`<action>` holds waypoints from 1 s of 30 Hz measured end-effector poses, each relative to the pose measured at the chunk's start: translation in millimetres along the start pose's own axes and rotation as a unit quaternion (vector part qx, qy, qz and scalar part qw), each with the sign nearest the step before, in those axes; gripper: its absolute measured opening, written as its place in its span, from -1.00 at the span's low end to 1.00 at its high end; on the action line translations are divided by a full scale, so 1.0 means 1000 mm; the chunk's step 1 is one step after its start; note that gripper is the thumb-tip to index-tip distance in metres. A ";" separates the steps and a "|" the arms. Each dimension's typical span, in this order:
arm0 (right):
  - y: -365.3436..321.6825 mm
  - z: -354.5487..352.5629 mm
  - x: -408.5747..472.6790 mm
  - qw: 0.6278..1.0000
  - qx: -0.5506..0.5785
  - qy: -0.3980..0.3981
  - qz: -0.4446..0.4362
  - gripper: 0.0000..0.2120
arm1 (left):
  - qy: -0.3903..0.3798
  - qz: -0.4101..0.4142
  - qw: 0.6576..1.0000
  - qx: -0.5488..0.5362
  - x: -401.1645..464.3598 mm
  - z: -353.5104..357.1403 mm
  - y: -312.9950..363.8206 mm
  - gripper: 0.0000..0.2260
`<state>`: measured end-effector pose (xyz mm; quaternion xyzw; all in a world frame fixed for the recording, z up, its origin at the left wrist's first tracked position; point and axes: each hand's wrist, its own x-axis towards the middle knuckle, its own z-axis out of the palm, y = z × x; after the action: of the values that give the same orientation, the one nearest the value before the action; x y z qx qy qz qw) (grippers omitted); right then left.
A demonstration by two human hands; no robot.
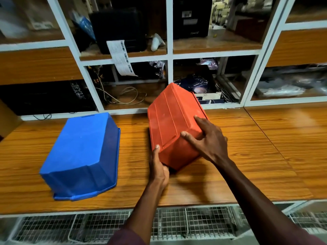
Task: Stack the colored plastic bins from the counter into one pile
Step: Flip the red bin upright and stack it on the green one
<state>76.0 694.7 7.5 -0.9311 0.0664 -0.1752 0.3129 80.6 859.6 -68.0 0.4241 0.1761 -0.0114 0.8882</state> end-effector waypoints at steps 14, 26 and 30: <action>-0.023 0.000 -0.012 0.990 -0.123 0.014 -0.067 -0.09 | 0.002 -0.012 0.998 0.066 0.005 -0.029 0.013 -0.50; -0.026 0.022 -0.025 0.973 0.170 0.079 -0.131 -0.37 | -0.145 0.182 0.915 0.330 -0.022 0.025 0.101 -0.37; -0.008 0.040 -0.043 0.897 0.433 0.081 0.025 -0.28 | -0.128 0.188 0.920 0.320 -0.019 0.019 0.099 -0.41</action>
<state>51.1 733.4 -29.7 -0.6843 0.0320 -0.2537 0.6828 85.7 906.6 23.2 0.7056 -0.0348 0.0455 0.7063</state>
